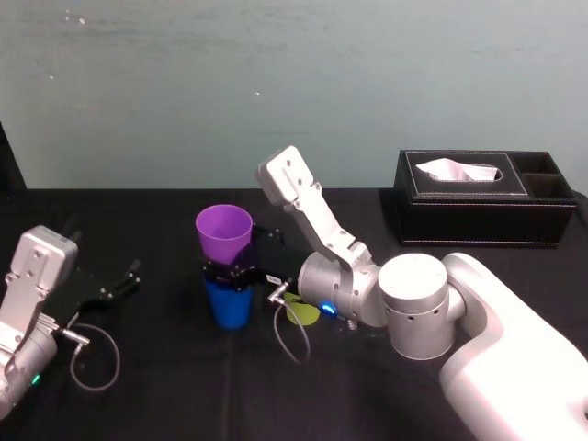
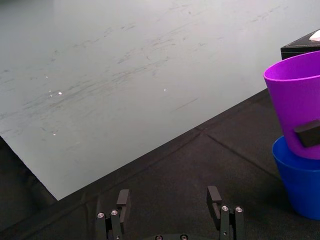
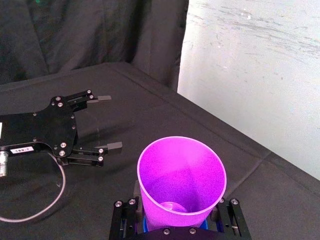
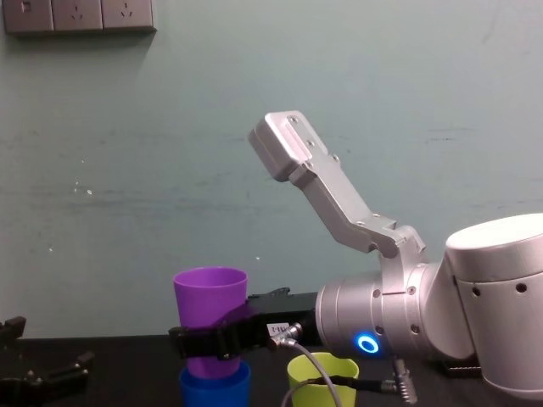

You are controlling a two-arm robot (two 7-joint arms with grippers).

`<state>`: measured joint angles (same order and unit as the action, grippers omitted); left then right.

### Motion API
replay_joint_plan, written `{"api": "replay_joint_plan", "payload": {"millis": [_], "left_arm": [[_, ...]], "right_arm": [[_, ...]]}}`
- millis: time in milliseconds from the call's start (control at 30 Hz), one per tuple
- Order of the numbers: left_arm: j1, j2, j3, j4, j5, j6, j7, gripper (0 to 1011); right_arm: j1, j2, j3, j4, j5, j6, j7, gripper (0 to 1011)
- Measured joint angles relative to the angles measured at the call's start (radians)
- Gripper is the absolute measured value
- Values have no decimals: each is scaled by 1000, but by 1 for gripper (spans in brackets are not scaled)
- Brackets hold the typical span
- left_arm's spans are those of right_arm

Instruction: Stack the three plastic cups sequentially using one hand.

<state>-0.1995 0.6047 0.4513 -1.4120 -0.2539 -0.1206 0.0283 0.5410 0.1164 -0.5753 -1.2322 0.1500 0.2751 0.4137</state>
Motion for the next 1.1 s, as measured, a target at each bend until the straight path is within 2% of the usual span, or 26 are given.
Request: {"api": "replay_joint_plan", "payload": {"millis": [567, 1100], "left_arm": [[0, 0, 0, 0, 0, 0, 0, 1000], [0, 0, 0, 0, 0, 0, 0, 1000]], "right_arm": [[1, -5, 11, 25, -2, -6, -5, 717], [11, -18, 3, 52, -5, -18, 5, 716]]}}
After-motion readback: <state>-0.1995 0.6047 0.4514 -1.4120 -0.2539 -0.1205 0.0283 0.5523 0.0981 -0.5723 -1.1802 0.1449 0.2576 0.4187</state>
